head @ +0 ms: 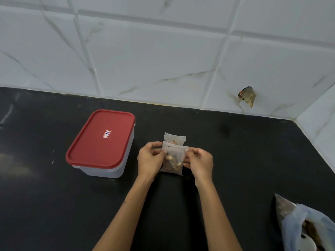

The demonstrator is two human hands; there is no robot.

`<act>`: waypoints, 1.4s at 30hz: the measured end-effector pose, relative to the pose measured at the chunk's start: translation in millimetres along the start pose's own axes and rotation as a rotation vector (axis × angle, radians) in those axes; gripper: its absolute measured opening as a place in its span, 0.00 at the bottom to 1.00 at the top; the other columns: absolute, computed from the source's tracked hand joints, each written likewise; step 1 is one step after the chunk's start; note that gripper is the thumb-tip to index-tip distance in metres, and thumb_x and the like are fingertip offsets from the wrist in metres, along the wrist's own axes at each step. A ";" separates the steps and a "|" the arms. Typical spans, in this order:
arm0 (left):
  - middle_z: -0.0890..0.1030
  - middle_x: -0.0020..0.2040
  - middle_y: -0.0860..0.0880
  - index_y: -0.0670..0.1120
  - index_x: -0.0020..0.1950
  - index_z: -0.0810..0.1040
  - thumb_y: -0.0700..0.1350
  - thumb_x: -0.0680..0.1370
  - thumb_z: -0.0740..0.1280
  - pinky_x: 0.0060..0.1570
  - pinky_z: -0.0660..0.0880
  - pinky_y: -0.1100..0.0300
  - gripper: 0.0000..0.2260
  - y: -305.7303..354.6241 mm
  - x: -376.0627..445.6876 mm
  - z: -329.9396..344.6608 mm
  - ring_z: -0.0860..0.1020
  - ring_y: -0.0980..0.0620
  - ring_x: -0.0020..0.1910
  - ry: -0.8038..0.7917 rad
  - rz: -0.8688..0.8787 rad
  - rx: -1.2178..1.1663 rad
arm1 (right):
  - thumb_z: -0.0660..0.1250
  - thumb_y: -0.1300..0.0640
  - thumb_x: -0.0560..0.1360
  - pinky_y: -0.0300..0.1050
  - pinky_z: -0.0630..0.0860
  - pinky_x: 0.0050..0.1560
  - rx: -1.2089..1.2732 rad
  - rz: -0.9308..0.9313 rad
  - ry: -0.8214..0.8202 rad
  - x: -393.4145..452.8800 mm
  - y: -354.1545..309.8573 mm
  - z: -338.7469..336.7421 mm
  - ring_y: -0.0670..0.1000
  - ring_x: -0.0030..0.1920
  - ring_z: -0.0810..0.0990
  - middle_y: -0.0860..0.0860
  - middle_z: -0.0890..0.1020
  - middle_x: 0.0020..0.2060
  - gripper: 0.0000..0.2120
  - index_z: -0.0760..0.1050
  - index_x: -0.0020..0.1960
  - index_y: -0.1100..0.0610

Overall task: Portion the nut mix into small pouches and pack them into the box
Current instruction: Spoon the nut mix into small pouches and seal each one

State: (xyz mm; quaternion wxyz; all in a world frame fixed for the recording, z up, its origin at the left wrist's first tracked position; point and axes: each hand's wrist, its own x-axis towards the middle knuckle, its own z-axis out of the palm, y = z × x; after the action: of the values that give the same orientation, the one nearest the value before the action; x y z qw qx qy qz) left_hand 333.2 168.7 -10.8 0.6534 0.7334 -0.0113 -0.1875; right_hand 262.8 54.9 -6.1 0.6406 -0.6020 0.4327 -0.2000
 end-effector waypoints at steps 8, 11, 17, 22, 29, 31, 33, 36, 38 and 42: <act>0.82 0.48 0.50 0.45 0.55 0.80 0.34 0.74 0.69 0.33 0.74 0.75 0.12 2.8 8.8 8.4 0.80 0.59 0.43 0.054 0.091 0.240 | 0.70 0.61 0.71 0.34 0.77 0.44 -0.251 -0.157 0.054 6.8 -0.7 7.1 0.41 0.40 0.80 0.44 0.81 0.40 0.13 0.76 0.55 0.52; 0.82 0.50 0.50 0.45 0.58 0.79 0.35 0.75 0.69 0.34 0.74 0.73 0.13 3.1 8.1 9.7 0.79 0.59 0.44 0.038 0.086 0.298 | 0.69 0.64 0.72 0.30 0.75 0.41 -0.323 -0.209 0.044 3.6 -1.7 8.5 0.40 0.40 0.79 0.45 0.80 0.41 0.14 0.75 0.57 0.55; 0.81 0.49 0.52 0.44 0.60 0.79 0.37 0.77 0.65 0.39 0.70 0.75 0.12 13.5 -8.2 9.5 0.77 0.62 0.43 0.106 0.178 0.308 | 0.70 0.59 0.73 0.32 0.72 0.46 -0.341 -0.264 0.025 -3.2 -11.2 -2.1 0.43 0.44 0.79 0.47 0.80 0.46 0.15 0.75 0.59 0.55; 0.81 0.53 0.51 0.45 0.60 0.78 0.40 0.79 0.64 0.42 0.72 0.77 0.11 32.1 -37.0 20.1 0.78 0.59 0.50 0.096 0.271 0.191 | 0.70 0.54 0.73 0.28 0.70 0.40 -0.270 -0.262 0.011 -26.9 -25.0 -32.3 0.39 0.44 0.78 0.46 0.80 0.50 0.16 0.74 0.60 0.52; 0.80 0.49 0.56 0.46 0.58 0.77 0.45 0.79 0.65 0.47 0.74 0.70 0.09 53.0 -95.2 84.8 0.78 0.62 0.48 -0.080 0.299 0.018 | 0.71 0.52 0.72 0.42 0.80 0.50 -0.169 -0.265 0.089 -58.5 -45.5 -119.5 0.40 0.46 0.80 0.44 0.82 0.47 0.13 0.76 0.57 0.49; 0.81 0.49 0.54 0.46 0.58 0.77 0.46 0.79 0.66 0.51 0.76 0.63 0.09 51.6 -118.1 110.6 0.79 0.60 0.49 -0.157 0.268 0.001 | 0.71 0.53 0.72 0.44 0.80 0.51 -0.173 -0.270 0.127 -66.1 -47.6 -152.7 0.40 0.46 0.81 0.44 0.82 0.46 0.12 0.77 0.56 0.50; 0.82 0.50 0.52 0.46 0.58 0.78 0.46 0.79 0.66 0.53 0.77 0.60 0.09 47.4 -145.3 141.0 0.80 0.58 0.50 -0.243 0.242 -0.005 | 0.71 0.54 0.72 0.44 0.79 0.52 -0.178 -0.272 0.177 -74.1 -47.8 -192.6 0.40 0.46 0.81 0.44 0.82 0.46 0.12 0.78 0.55 0.50; 0.82 0.51 0.51 0.47 0.58 0.77 0.46 0.79 0.67 0.54 0.77 0.60 0.09 39.5 -189.2 187.0 0.80 0.57 0.51 -0.393 0.201 0.005 | 0.71 0.56 0.73 0.42 0.79 0.51 -0.163 -0.260 0.270 -85.6 -42.6 -255.2 0.40 0.46 0.81 0.45 0.82 0.46 0.11 0.78 0.54 0.51; 0.81 0.52 0.50 0.47 0.58 0.77 0.47 0.79 0.67 0.54 0.77 0.60 0.09 32.0 -219.7 219.7 0.80 0.56 0.52 -0.504 0.157 0.029 | 0.71 0.58 0.73 0.43 0.79 0.51 -0.151 -0.250 0.376 -93.5 -35.3 -300.5 0.40 0.44 0.80 0.45 0.82 0.45 0.09 0.78 0.52 0.51; 0.81 0.52 0.48 0.47 0.56 0.77 0.47 0.79 0.66 0.58 0.77 0.55 0.08 13.6 -273.3 280.3 0.79 0.51 0.54 -0.658 -0.009 0.017 | 0.69 0.60 0.74 0.42 0.77 0.50 -0.254 -0.207 0.605 -103.9 -11.7 -383.2 0.41 0.42 0.79 0.47 0.81 0.44 0.09 0.78 0.54 0.55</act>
State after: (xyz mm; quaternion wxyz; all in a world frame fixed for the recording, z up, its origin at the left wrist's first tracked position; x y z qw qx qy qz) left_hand 1.1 -29.3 52.1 0.6075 0.6390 -0.2204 -0.4172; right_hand -95.5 -95.9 75.6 0.3797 -0.6311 0.5610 -0.3780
